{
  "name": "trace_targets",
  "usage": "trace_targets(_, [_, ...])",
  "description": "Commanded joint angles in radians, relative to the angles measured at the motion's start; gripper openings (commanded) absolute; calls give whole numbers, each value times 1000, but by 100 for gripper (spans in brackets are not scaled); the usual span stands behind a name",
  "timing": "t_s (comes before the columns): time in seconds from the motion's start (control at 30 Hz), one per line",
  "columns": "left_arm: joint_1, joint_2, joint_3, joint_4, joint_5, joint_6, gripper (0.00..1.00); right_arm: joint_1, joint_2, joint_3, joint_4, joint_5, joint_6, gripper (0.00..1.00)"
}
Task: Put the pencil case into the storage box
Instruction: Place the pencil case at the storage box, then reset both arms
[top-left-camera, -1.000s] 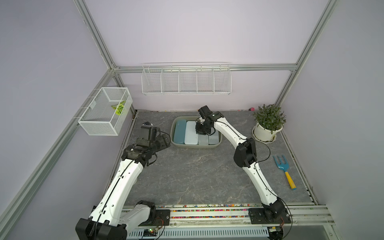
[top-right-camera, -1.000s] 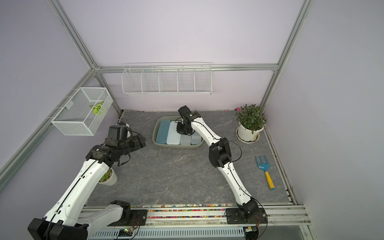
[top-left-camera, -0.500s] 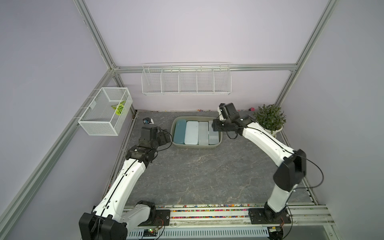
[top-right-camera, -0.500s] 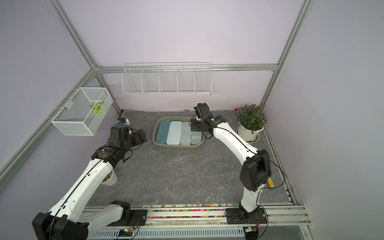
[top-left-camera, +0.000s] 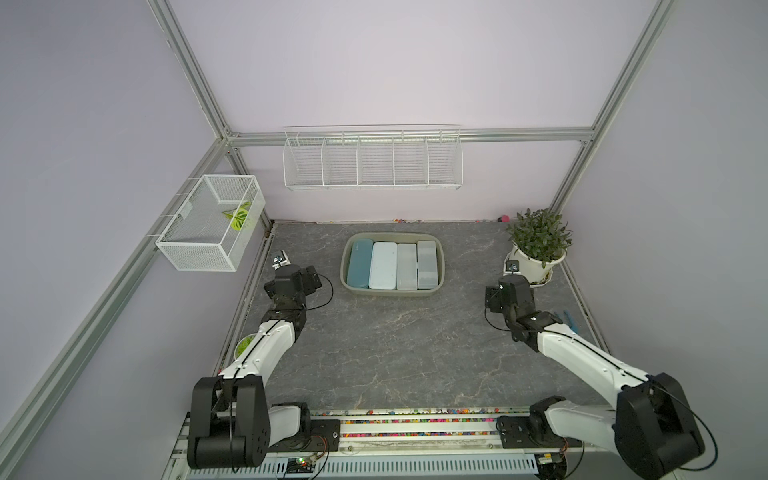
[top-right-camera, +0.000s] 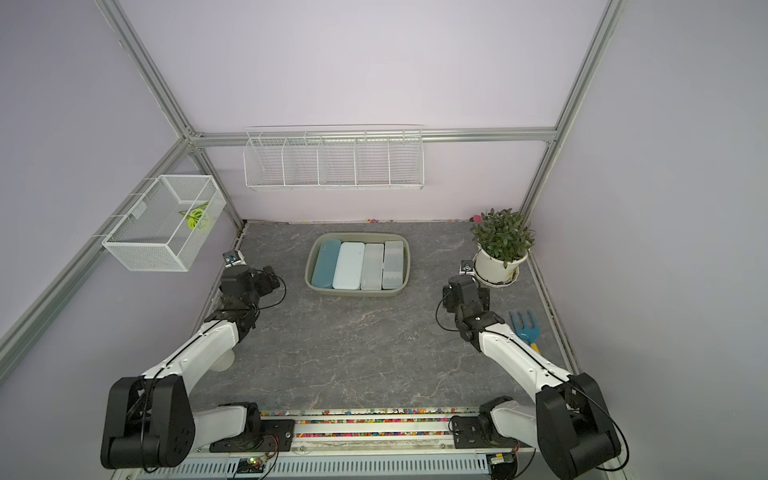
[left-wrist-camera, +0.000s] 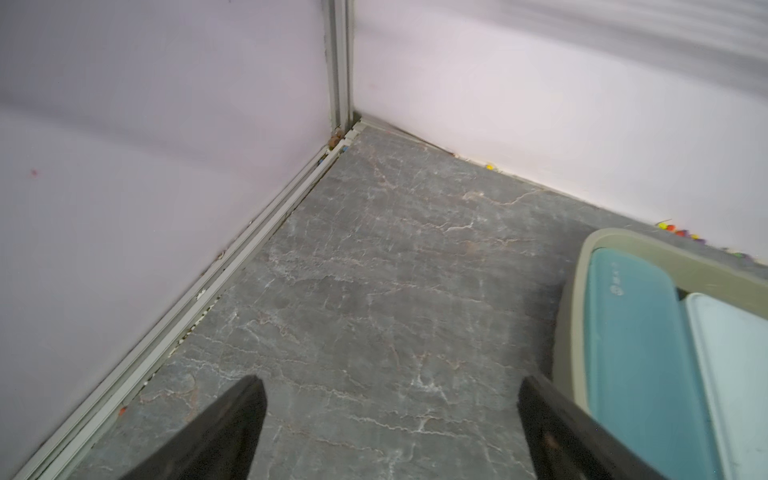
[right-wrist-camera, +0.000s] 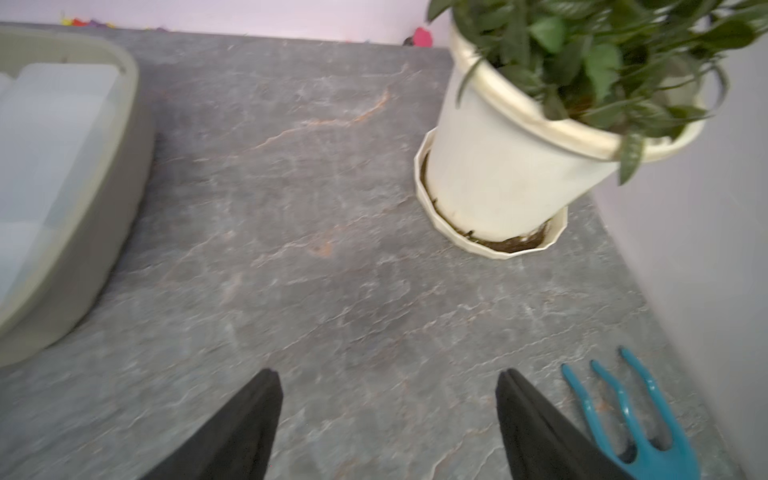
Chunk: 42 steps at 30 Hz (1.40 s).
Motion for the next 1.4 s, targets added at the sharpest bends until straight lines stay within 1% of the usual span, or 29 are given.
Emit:
trace_targets(0.0, [25,24,-59,183,-27,21,99,-46,3,-61,233,78,-48,89])
trace_targets(0.1, [36,53,-133,301,-38,4,99,-75,56,-85,311,80,-54,90])
trace_targets(0.2, [37,101,-182,407,-64,-4,98,-81,132,-102,402,82,-79,91])
trace_targets(0.27, [39,105,-163,382,-57,15,97,-84,171,-105,448,88,-100,92])
trace_targets(0.33, [45,127,-191,481,-48,30,98,-90,212,-115,514,81,-135,92])
trace_targets(0.37, [58,143,-189,482,-31,21,97,-94,222,-101,498,75,-150,93])
trace_targets(0.4, [59,156,-192,505,-33,29,97,-97,228,-101,522,59,-178,93])
trace_targets(0.43, [58,150,-187,485,-19,29,97,-103,235,-114,572,51,-203,93])
trace_targets(0.47, [57,148,-207,528,-10,39,96,-117,244,-135,633,37,-213,92])
trace_targets(0.53, [57,136,-249,590,22,52,96,-164,268,-154,673,-14,-170,92])
trace_targets(0.6, [57,142,-273,641,63,72,96,-199,301,-183,766,-74,-157,92])
trace_targets(0.67, [52,177,-280,683,94,92,97,-204,292,-191,743,-108,-148,92])
trace_targets(0.73, [45,238,-301,797,121,140,100,-217,354,-236,914,-134,-162,93])
trace_targets(0.77, [45,240,-303,806,123,139,100,-218,361,-239,929,-138,-167,94])
trace_targets(0.83, [45,210,-276,705,116,116,100,-221,316,-207,786,-138,-141,95])
trace_targets(0.9, [45,224,-289,749,119,128,100,-224,330,-220,837,-139,-152,99])
trace_targets(0.97, [45,213,-277,706,115,118,100,-222,325,-222,836,-139,-151,99])
trace_targets(1.03, [45,216,-280,724,116,121,100,-222,314,-214,802,-141,-144,99])
trace_targets(1.37, [45,215,-280,720,117,122,100,-222,317,-214,806,-140,-147,99])
